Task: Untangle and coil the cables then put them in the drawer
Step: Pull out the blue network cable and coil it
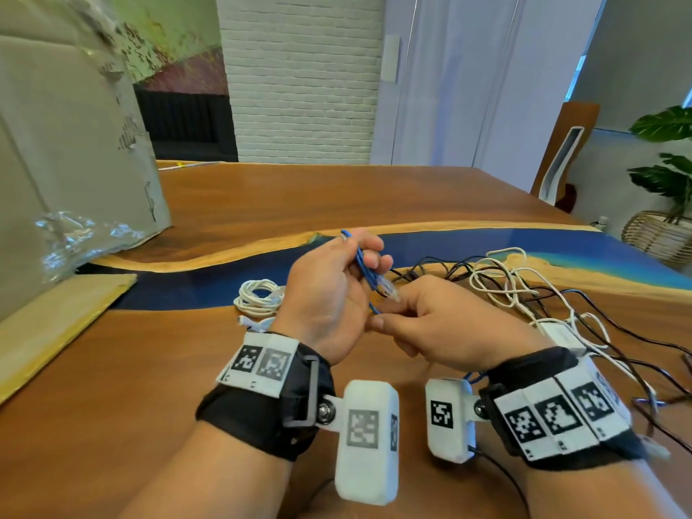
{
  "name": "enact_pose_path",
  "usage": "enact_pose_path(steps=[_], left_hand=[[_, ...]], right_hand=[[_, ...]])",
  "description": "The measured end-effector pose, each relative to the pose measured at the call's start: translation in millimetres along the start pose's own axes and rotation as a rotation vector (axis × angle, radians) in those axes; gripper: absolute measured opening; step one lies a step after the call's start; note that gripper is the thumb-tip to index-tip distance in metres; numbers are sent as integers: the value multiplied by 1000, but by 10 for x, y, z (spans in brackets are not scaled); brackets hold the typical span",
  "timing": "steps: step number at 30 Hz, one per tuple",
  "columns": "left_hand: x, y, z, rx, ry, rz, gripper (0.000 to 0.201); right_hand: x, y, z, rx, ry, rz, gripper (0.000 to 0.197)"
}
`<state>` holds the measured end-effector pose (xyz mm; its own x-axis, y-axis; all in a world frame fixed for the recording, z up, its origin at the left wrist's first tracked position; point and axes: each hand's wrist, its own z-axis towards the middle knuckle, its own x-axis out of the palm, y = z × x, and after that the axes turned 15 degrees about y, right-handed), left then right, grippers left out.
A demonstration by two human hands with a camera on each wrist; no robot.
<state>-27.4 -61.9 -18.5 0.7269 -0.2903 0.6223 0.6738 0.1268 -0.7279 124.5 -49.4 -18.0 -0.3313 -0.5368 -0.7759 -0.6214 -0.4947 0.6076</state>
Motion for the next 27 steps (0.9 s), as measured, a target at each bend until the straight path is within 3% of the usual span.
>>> enact_pose_path(steps=[4,7,11,17,19,21,24,27], left_hand=[[-7,50,-6,33,44,453,24],[16,74,-29,32,106,685,39],[33,69,-33,52,129,773,47],[-116,-41,4,180,-12,832,46],[-147,-38,12,108,-6,965,44],[-125,-24,-12,-30,96,1090,31],[-61,-31,-80,-281,289,1007,23],[-50,-80,-116,-387,399,868,52]], right_hand=[[-33,10,-81,-38,37,117,33],[-76,-33,-129,-64,30,164,25],[-110,-48,-173,-47,33,177,23],[-82,-93,-145,-66,35,354,11],[-121,-92,-167,-100,-45,286,17],[-163,-112,-182,-173,-167,286,26],[-209,-215,-175,-283,-337,385,26],[-194,-242,-160,-339,-348,445,28]])
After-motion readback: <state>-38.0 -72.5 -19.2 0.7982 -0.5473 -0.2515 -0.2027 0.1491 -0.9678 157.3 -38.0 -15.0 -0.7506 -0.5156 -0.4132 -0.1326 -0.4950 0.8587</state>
